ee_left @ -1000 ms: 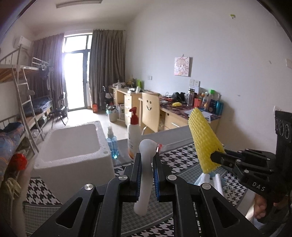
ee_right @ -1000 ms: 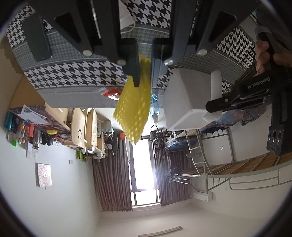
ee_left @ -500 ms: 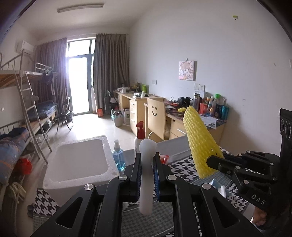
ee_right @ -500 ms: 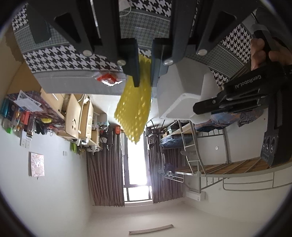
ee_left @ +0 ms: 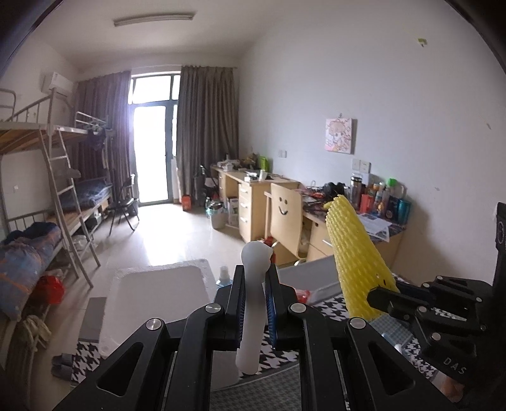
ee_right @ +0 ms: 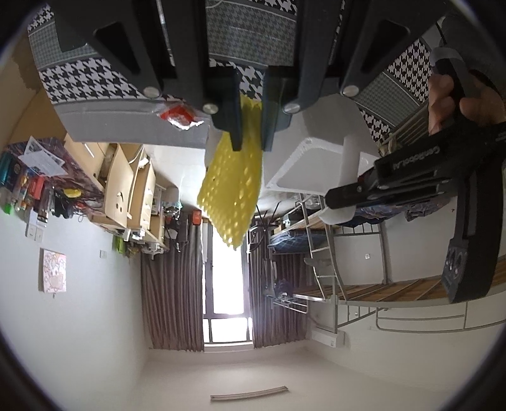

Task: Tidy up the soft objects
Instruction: 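Carry the yellow mesh sleeve and white roll toward the white foam box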

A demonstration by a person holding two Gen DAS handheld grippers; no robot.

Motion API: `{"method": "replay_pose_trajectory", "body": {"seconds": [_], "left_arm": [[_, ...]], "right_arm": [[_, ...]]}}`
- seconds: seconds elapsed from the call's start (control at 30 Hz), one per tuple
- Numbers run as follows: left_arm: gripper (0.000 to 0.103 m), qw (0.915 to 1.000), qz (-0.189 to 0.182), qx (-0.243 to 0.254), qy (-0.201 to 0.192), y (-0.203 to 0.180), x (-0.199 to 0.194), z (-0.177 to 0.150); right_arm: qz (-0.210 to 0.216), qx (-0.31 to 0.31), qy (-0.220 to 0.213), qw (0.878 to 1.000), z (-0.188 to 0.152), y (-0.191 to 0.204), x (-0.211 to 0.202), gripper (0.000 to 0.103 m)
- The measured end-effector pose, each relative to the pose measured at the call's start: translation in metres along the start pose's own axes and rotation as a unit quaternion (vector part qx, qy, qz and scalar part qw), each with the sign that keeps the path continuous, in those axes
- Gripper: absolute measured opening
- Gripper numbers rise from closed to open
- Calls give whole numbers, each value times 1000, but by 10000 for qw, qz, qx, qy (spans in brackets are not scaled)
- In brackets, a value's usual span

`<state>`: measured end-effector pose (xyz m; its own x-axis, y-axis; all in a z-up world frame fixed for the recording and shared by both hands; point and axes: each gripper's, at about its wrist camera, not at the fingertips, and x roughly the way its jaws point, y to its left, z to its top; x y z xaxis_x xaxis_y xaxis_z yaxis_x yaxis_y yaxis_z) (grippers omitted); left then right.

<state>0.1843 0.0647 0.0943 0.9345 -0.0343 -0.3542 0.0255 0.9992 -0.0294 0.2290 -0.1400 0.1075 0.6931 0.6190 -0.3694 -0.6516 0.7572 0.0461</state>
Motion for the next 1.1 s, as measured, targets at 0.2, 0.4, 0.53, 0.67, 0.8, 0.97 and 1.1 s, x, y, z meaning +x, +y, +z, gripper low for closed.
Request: {"method": "replay_pose_trajectory", "body": {"seconds": [0.2, 0.4, 0.53, 0.67, 0.8, 0.97, 1.1], "left_arm": [[13, 9997, 235, -76, 1, 9, 7, 6], [13, 9990, 436, -129, -9, 21, 11, 9], [13, 9981, 586, -165, -28, 27, 13, 11], [13, 9969, 761, -205, 22, 31, 16, 10], [13, 9956, 915, -209, 60, 36, 20, 9], [14, 9936, 1085, -271, 163, 45, 29, 8], [14, 9931, 1082, -361, 272, 53, 35, 6]], "right_arm": [[197, -57, -22, 9998, 10, 4, 8, 14], [405, -155, 29, 9991, 20, 10, 22, 14], [471, -211, 17, 9987, 26, 13, 28, 14], [568, -258, 38, 9980, 31, 18, 36, 14], [689, -296, 77, 9972, 31, 21, 43, 14], [770, -303, 163, 9964, 33, 25, 54, 14], [836, -324, 231, 9957, 38, 29, 63, 14]]}}
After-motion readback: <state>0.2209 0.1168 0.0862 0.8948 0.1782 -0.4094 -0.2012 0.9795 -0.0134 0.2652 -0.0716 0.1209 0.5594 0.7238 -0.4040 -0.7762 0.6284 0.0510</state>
